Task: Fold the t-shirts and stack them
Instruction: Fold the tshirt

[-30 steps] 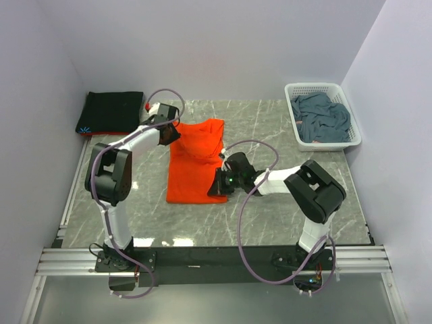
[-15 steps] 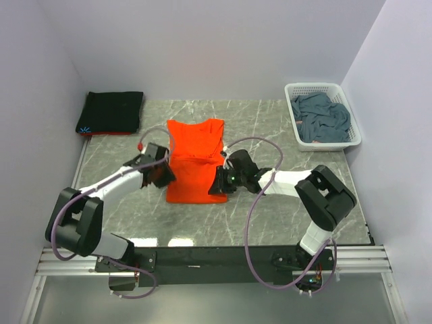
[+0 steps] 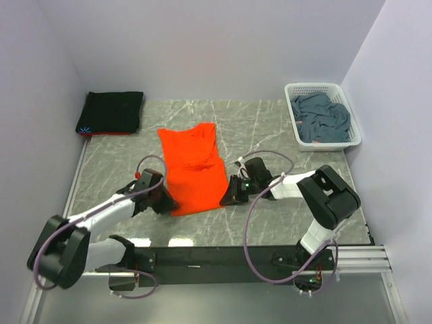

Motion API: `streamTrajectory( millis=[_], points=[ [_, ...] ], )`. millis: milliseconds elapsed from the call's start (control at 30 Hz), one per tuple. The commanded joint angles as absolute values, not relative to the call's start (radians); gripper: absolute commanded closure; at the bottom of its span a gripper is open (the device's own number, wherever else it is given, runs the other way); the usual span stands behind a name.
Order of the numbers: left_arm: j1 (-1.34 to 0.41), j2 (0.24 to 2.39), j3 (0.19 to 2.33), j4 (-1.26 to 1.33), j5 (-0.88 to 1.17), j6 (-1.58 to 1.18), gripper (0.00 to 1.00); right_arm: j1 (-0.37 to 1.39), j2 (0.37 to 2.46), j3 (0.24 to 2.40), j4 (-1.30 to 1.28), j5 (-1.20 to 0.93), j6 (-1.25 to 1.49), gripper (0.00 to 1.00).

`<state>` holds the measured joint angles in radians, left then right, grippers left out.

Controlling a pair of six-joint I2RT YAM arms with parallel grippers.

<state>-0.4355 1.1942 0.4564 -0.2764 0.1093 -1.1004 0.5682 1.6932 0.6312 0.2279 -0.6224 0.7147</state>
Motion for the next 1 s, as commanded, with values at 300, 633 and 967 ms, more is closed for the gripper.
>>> streamTrajectory(
  millis=[300, 633, 967],
  points=[
    [-0.442, 0.963, 0.526, -0.454, 0.102, -1.062, 0.63, 0.557, 1.532, 0.624, 0.234, -0.775, 0.678, 0.79],
    [-0.440, 1.080, 0.368, -0.347, 0.164, -1.129, 0.77, 0.468, 1.839, 0.516, 0.552, -0.857, 0.784, 0.81],
    [-0.446, 0.888, 0.498, -0.672, -0.040, -1.118, 0.59, 0.448, 1.479, 0.581, 0.108, -0.666, 0.598, 0.75]
  ],
)
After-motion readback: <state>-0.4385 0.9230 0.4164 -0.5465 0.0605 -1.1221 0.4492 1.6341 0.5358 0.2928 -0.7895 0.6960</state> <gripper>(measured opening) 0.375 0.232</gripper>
